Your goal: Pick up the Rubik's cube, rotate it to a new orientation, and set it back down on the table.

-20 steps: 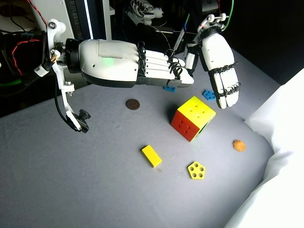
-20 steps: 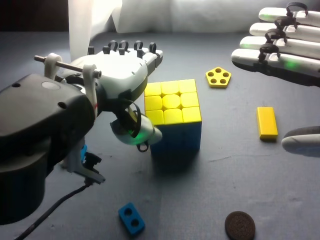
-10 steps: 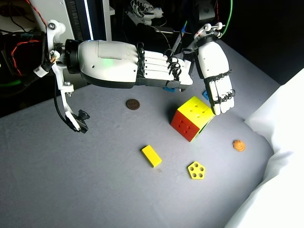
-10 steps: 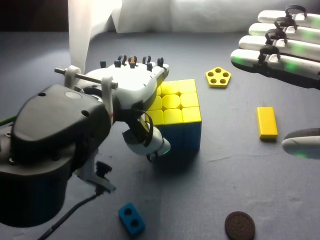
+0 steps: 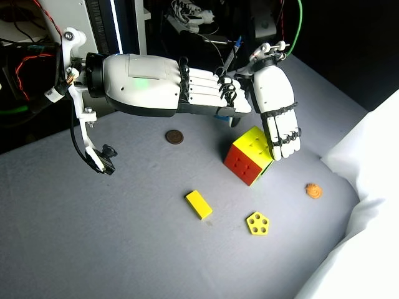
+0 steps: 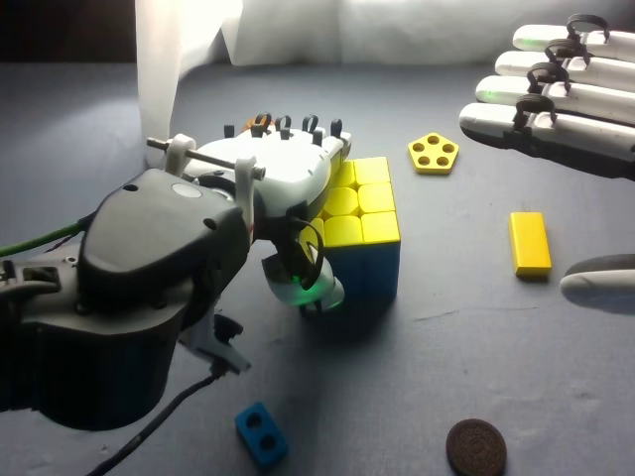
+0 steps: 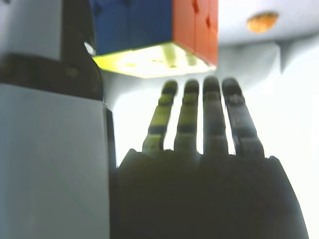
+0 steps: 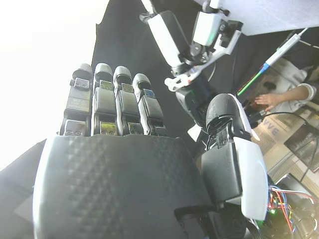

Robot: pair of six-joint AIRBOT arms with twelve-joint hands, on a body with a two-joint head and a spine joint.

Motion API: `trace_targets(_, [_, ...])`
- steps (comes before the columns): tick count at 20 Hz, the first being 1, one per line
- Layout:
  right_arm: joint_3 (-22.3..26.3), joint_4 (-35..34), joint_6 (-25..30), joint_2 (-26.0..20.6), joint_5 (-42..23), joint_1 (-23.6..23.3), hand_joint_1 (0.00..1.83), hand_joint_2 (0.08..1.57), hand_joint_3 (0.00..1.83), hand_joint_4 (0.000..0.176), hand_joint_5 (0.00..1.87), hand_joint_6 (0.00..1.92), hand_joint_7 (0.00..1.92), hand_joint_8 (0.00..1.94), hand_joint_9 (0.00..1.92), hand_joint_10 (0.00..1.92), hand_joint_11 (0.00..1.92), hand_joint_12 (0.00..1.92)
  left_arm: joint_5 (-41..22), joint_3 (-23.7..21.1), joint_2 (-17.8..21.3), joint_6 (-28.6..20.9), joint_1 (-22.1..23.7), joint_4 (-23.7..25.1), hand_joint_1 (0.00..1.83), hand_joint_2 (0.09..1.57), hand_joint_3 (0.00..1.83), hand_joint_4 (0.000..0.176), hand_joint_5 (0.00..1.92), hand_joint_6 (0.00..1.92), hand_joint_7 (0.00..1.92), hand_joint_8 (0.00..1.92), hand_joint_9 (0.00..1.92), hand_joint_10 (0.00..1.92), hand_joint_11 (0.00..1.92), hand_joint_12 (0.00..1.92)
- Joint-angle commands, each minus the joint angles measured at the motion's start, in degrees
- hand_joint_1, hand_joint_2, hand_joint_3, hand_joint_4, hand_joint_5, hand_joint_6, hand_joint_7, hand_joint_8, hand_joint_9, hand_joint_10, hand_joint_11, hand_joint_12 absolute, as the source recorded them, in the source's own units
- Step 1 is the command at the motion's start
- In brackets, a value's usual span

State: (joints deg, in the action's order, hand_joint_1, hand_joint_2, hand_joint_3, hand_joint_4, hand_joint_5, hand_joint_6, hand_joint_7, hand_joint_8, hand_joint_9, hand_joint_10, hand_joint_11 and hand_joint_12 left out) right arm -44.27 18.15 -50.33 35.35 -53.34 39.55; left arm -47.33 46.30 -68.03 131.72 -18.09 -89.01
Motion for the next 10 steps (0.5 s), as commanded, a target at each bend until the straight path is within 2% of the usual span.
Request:
trace_targets(1, [0.2, -1.8, 0.0, -0.1, -6.9, -0.4, 0.0, 1.26, 0.01, 0.0, 0.01, 0.0, 0.04, 0.01, 0.04, 0.01, 0.0, 0.0, -1.4, 0.3, -0.1, -0.1, 0.4, 4.0, 1.05, 0.94, 0.0, 0.0, 0.0, 0.0, 0.0, 0.0, 0.0, 0.0, 0.0, 0.0])
trace_targets(10, [0.2, -1.7, -0.1, -0.1, -6.9, -0.2, 0.0, 1.26, 0.01, 0.0, 0.0, 0.0, 0.03, 0.0, 0.01, 0.0, 0.0, 0.0, -1.3, 3.3, -1.4, 0.0, 0.1, 3.3, 1.01, 1.01, 0.02, 0.0, 0.0, 0.0, 0.0, 0.0, 0.0, 0.0, 0.0, 0.0])
